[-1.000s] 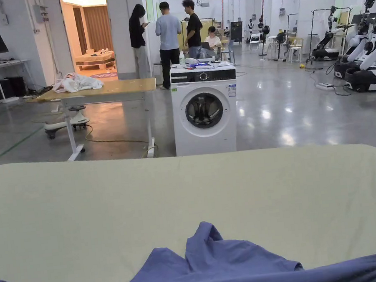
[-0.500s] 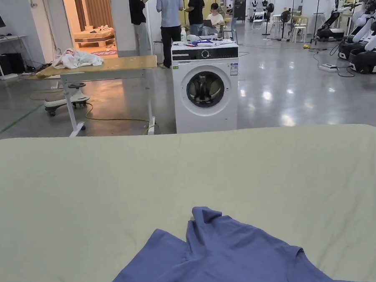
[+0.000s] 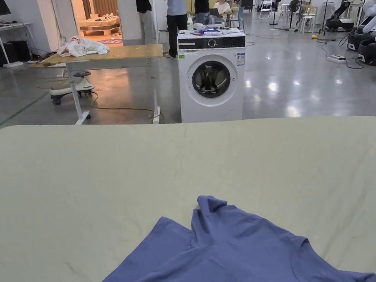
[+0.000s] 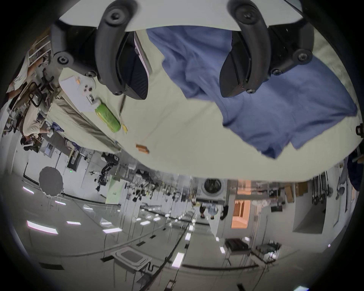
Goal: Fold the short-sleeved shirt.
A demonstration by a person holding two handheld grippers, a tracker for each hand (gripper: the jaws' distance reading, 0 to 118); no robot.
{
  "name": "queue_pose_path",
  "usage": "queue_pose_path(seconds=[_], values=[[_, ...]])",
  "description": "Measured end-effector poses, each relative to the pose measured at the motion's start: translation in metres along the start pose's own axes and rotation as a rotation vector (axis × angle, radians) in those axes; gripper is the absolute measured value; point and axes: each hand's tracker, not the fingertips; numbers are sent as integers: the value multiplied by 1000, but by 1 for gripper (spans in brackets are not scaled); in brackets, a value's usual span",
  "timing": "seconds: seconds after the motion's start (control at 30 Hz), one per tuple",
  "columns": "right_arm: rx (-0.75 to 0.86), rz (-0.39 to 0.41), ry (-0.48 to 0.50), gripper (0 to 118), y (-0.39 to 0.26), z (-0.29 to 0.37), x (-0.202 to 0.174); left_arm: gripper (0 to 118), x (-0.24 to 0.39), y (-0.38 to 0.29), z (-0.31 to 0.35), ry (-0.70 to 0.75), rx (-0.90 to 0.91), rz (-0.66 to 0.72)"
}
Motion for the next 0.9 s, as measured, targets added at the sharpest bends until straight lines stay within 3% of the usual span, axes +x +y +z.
queue_pose_path(seconds=[0.17,0.33,0.47,0.5,0.77,0.9], values=[[144,-54,39,78,33,-5,-41,42,40,34,2,-11,140,-44],[250,-91,102,69,62,-6,-90,26,78,58,-7,-44,276,-64],[297,-100,123,16,81,-5,-118,7,108,71,3,-72,359,-108],[315,-103,134,9,85,-4,-123,0,115,74,4,-62,365,-117],[374,-80,154,0,98,-4,-145,0,125,83,12,-61,397,-94],[362,-69,165,0,96,-7,-145,0,98,80,10,-80,309,-100]])
